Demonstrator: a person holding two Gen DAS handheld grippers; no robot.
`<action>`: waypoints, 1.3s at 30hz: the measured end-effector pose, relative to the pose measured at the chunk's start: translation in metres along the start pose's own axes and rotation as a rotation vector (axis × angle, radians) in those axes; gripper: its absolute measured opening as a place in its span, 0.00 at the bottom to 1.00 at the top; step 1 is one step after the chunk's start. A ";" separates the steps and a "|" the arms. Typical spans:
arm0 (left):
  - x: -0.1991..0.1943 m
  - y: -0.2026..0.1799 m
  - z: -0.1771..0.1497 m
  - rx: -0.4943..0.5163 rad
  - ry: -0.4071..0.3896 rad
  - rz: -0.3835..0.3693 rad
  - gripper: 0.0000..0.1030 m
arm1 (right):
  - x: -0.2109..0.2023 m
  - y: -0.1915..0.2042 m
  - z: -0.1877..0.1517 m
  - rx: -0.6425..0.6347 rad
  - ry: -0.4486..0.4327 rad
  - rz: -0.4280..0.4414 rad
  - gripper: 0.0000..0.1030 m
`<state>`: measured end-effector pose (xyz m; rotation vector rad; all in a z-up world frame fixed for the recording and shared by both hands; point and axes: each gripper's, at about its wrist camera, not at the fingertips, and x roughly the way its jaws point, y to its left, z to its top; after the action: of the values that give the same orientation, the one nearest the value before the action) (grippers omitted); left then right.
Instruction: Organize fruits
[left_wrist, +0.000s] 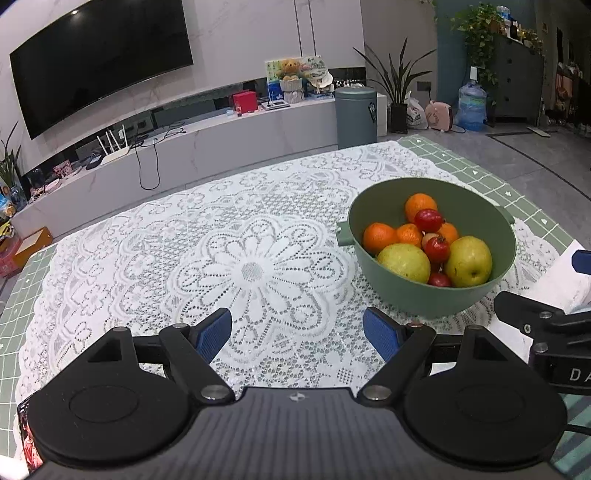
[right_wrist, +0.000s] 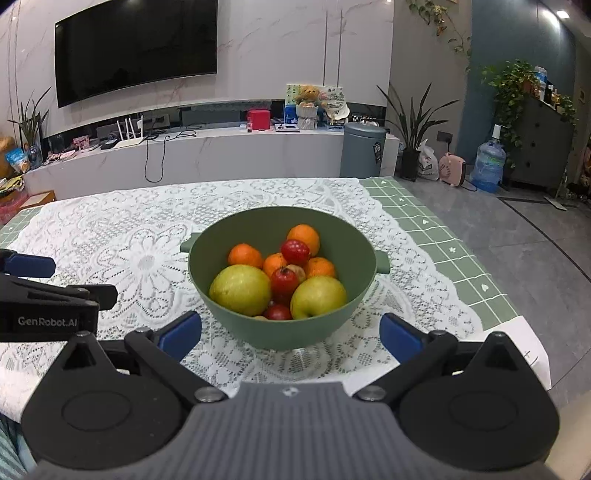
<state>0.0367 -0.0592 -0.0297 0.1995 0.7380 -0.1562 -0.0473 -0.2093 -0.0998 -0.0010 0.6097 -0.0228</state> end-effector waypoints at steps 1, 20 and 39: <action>0.001 0.000 -0.001 0.001 0.004 0.000 0.92 | 0.000 0.000 0.000 -0.002 0.001 0.001 0.96; 0.002 0.005 -0.004 -0.019 0.022 0.011 0.92 | 0.004 0.005 -0.001 -0.011 0.010 0.008 0.96; 0.000 0.006 -0.005 -0.021 0.020 0.009 0.92 | 0.002 0.007 -0.003 -0.025 0.017 0.013 0.96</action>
<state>0.0350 -0.0527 -0.0326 0.1852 0.7585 -0.1378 -0.0470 -0.2019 -0.1039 -0.0213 0.6270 -0.0024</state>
